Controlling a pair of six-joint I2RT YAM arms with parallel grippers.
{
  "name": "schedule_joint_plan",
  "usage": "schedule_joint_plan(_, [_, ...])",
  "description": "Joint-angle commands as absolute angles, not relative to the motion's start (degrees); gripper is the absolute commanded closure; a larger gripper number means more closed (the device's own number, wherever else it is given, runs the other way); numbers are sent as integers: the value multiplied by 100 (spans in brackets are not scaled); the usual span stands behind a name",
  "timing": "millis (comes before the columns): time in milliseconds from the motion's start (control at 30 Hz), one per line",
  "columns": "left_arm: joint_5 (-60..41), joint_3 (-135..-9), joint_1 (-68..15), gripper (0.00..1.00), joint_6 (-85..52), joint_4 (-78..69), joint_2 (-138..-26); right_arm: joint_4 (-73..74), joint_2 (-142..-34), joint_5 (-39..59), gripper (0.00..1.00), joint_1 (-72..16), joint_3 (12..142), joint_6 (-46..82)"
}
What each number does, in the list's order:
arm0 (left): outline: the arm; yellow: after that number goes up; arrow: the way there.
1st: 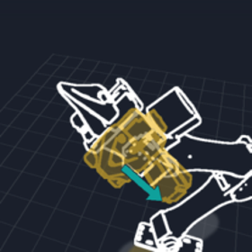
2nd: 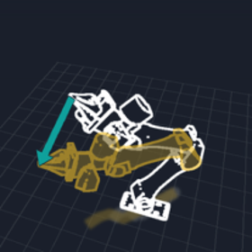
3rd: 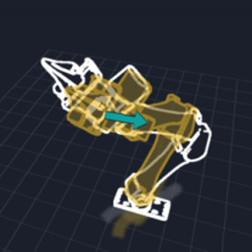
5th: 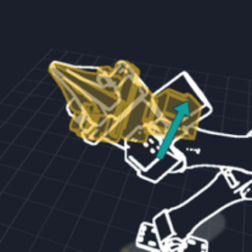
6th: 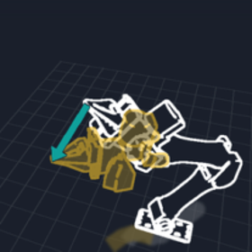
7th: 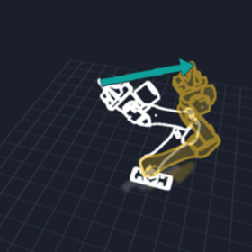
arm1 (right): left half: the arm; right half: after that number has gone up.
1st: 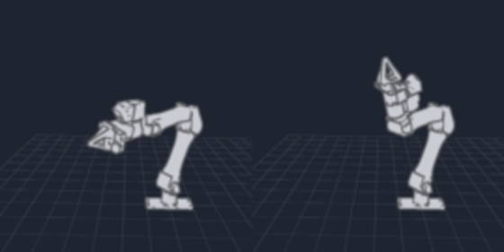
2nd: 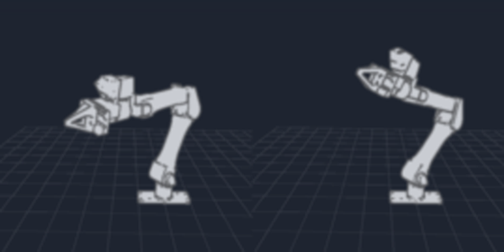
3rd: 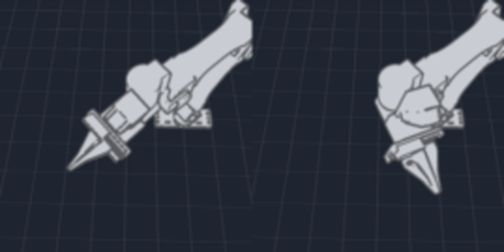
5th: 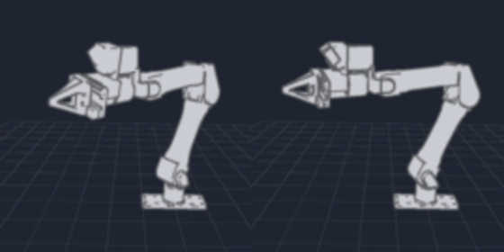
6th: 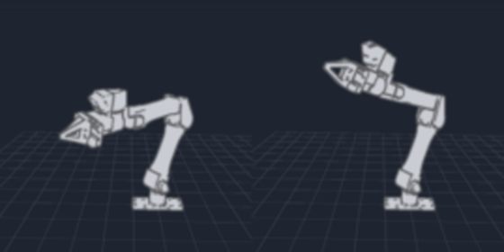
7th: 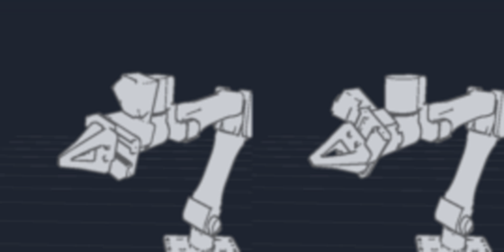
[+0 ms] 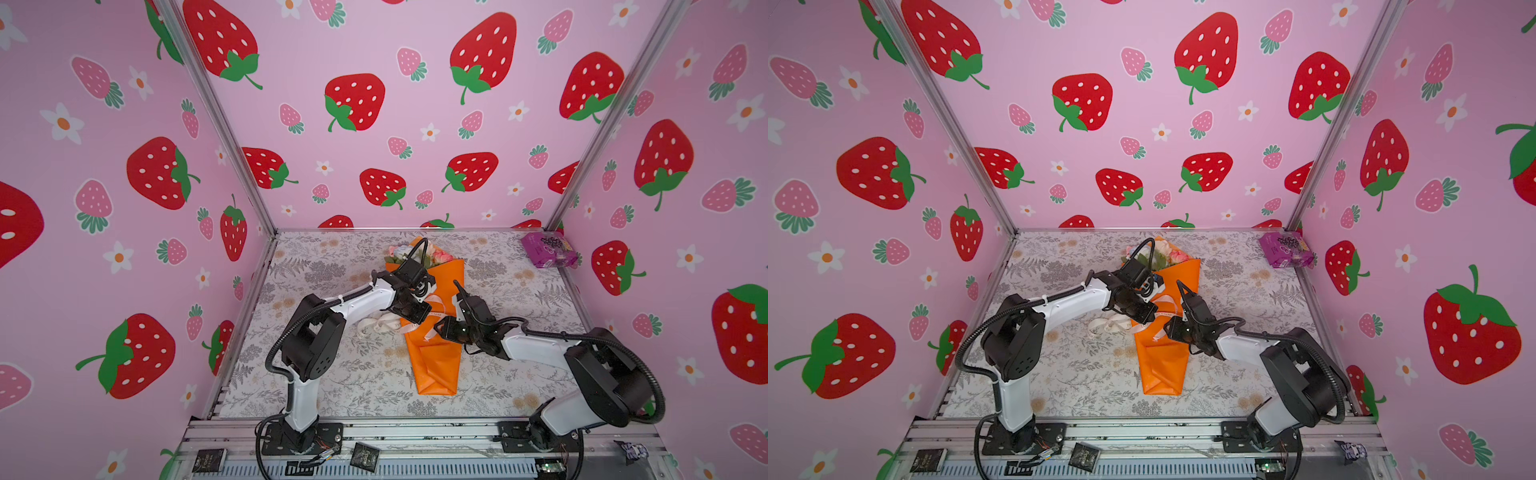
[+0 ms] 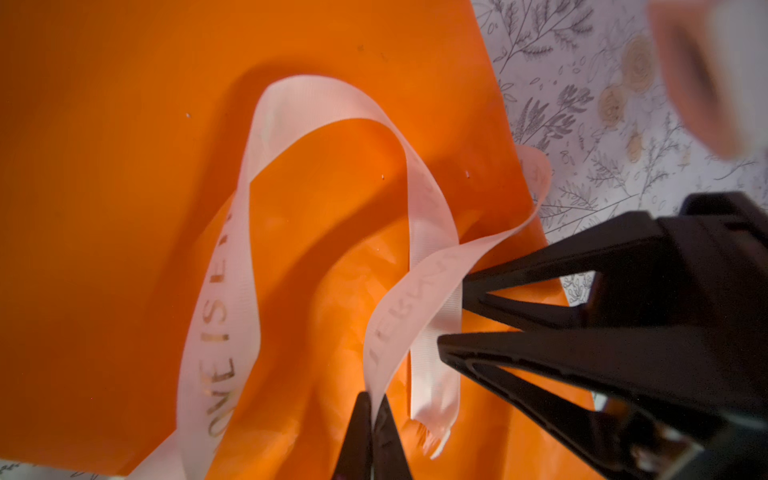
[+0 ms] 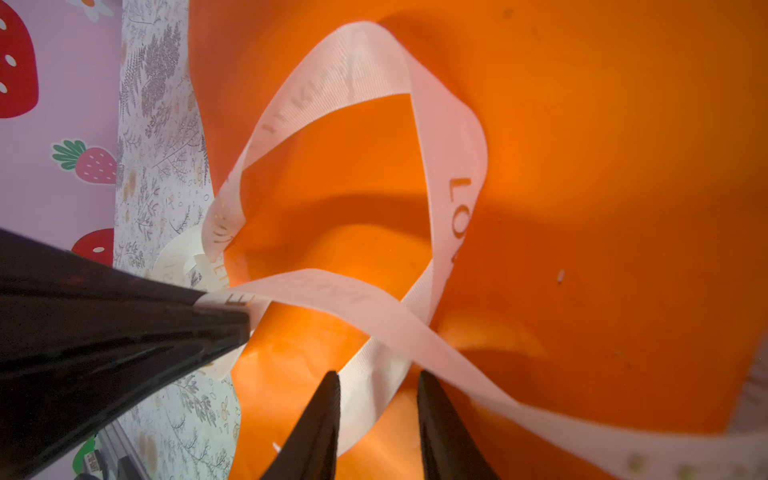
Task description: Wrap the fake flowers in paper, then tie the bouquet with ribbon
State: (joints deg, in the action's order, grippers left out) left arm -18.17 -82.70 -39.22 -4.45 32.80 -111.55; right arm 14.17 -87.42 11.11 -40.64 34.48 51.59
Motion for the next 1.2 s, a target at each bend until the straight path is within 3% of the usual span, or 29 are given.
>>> schedule_joint_plan(0, [-1976,-8477,-3920,100,-463,3322,-11163,1867,-8824,880,68,-4103,3455,5387])
schedule_joint_plan(300, [-2003,-8393,-3921,100,-465,3275,-11167,1815,-9101,502,76,-4111,3500,5666])
schedule_joint_plan(533, [-2046,-8385,-3916,100,-491,3284,-11150,1578,-8964,479,100,-4172,3658,5326])
schedule_joint_plan(933, [-2331,-8489,-3924,100,-669,3198,-11146,-1141,-7151,290,100,-4170,3318,4373])
schedule_joint_plan(1167, [-2517,-8653,-3973,100,-598,3353,-11318,-1868,-7380,422,95,-4096,3548,3562])
